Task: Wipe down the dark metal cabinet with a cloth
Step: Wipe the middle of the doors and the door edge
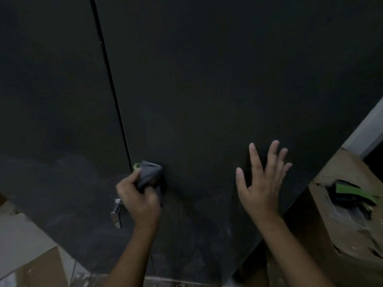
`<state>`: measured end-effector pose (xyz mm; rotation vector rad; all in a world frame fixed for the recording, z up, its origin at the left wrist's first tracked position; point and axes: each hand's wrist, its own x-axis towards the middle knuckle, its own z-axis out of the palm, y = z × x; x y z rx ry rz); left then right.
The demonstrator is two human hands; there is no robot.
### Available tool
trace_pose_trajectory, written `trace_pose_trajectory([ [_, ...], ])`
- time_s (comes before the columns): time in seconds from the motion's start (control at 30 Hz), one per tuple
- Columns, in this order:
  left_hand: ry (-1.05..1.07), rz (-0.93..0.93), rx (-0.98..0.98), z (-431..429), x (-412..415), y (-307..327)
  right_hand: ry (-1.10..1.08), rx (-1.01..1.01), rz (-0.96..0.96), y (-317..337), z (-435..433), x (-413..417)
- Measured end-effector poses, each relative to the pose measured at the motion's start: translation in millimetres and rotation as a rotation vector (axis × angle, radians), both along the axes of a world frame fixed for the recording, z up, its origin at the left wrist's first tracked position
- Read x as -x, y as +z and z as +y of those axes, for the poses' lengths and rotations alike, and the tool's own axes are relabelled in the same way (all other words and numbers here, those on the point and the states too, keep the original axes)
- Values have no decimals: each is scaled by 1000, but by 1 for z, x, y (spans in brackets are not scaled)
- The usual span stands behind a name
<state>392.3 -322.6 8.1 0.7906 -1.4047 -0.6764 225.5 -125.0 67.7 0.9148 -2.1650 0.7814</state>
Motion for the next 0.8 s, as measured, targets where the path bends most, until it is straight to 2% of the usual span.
trace_pose_trajectory([
  [0.1, 92, 97, -171, -24, -12, -5, 85, -68, 7, -13, -13, -18],
  [0.23, 31, 155, -318, -4, 2, -12, 172, -159, -19, -28, -25, -37],
  [0.3, -6, 139, -306, 13, 9, -17, 174, -141, -71, -27, -26, -42],
  [0.4, -88, 17, -193, 38, 13, -34, 178, -142, -92, -25, -24, -43],
  [0.6, -289, -147, -117, 74, 25, -45, 207, -177, -125, -21, -22, -49],
  [0.7, -268, -94, -164, 66, 18, -32, 161, -209, -95, -7, -3, -40],
  [0.8, -176, 4, -178, 43, 13, -19, 98, -76, -110, 13, 28, -15],
])
